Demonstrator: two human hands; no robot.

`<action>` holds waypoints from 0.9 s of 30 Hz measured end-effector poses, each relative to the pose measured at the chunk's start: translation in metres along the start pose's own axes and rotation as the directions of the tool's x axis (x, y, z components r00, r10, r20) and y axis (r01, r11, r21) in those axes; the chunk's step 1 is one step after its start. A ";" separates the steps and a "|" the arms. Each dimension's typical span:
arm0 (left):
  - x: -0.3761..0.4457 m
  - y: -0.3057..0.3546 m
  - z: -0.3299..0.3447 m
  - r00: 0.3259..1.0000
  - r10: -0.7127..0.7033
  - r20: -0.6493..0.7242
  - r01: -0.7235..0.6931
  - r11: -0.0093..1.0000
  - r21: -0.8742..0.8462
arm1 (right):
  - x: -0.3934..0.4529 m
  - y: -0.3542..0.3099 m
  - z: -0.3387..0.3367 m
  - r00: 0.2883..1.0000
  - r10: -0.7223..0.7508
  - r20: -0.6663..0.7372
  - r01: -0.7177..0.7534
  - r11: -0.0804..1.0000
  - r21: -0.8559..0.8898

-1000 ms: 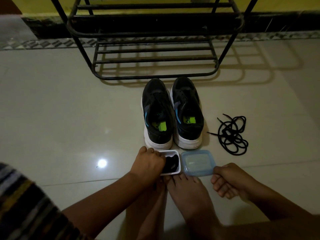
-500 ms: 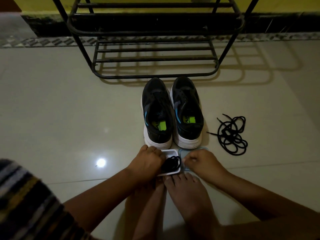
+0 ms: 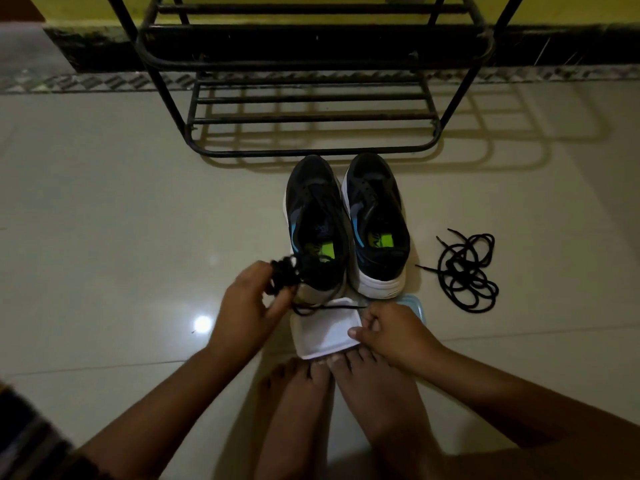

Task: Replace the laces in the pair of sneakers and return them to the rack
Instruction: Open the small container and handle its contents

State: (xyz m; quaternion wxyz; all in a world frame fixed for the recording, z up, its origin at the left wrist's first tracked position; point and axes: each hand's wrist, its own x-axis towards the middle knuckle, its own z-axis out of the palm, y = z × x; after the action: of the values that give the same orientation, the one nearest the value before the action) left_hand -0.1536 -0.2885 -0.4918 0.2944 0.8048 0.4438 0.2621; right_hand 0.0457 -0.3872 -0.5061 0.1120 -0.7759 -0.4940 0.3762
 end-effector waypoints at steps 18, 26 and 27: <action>0.013 -0.042 -0.015 0.902 -0.411 0.130 0.257 0.756 0.602 | -0.008 0.009 -0.011 0.998 0.065 -0.008 -0.065 0.998 -0.007; -0.015 -0.001 0.002 0.987 -0.096 0.132 0.018 0.870 0.493 | 0.020 0.050 -0.084 0.919 0.092 -0.384 -0.173 0.968 -0.183; -0.018 0.002 0.006 0.980 -0.123 0.154 0.036 0.879 0.475 | 0.026 0.059 -0.093 0.927 0.142 -0.347 -0.245 0.930 -0.273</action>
State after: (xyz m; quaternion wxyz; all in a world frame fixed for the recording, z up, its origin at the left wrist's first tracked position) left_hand -0.1565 -0.3071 -0.4975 0.1400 0.8533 0.4985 0.0611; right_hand 0.1566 -0.3758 -0.4860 0.0290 -0.8800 -0.4422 0.1713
